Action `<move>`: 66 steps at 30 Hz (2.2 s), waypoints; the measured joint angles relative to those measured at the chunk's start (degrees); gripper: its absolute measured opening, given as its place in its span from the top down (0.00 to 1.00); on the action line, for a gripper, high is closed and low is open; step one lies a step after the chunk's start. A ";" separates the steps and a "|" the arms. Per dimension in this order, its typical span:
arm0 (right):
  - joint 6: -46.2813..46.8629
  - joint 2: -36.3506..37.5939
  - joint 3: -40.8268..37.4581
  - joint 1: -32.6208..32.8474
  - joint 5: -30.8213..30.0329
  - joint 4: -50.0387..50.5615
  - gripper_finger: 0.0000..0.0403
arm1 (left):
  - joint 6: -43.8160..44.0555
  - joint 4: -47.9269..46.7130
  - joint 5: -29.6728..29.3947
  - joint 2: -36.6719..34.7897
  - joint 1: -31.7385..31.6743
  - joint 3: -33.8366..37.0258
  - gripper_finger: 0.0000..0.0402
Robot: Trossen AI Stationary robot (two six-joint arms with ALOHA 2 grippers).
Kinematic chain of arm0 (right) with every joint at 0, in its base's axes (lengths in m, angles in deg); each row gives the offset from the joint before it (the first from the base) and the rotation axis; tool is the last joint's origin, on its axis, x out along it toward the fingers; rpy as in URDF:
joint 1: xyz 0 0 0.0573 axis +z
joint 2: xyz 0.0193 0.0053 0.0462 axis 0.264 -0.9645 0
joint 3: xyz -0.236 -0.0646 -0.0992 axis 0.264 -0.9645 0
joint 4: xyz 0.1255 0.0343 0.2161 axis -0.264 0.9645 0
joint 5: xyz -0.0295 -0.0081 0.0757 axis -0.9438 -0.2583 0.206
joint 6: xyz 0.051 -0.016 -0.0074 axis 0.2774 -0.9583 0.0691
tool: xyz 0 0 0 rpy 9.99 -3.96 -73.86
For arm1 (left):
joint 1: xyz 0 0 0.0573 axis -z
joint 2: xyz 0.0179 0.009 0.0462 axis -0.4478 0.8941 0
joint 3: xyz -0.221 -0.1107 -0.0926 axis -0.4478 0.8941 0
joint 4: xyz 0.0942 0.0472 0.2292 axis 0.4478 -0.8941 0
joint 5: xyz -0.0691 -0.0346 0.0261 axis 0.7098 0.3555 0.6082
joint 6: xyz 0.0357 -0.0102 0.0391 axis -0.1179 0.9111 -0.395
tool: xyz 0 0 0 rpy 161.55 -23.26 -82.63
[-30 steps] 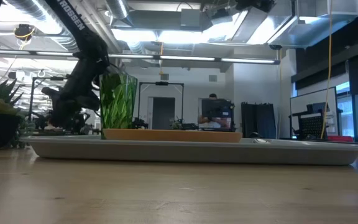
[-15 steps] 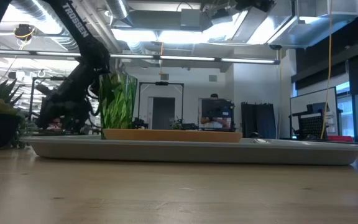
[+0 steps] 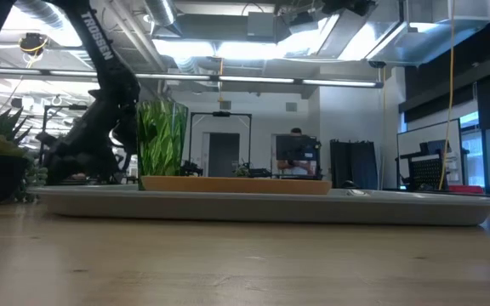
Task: Pick and place plate/cup/fork/spoon on tray
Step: Put the orange fork on the gray food tray to the right of the orange plate
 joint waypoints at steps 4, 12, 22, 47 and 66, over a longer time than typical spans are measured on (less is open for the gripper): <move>0.01 0.01 0.01 0.00 0.00 0.00 0.75 | -0.86 2.76 0.02 -0.07 0.04 0.77 1.00; 0.02 0.01 0.00 -0.02 0.00 0.01 0.75 | -0.99 4.48 1.11 -0.18 0.81 0.89 1.00; 0.08 0.00 0.00 0.00 0.00 0.00 0.75 | -0.92 5.09 1.55 -0.22 1.91 0.97 1.00; 0.24 0.00 0.00 0.00 0.00 0.00 0.75 | -0.38 9.86 5.73 -0.07 7.39 -5.96 1.00; 0.11 0.00 0.00 0.00 -0.02 0.00 0.75 | 1.54 3.24 1.95 -14.47 9.25 -6.40 1.00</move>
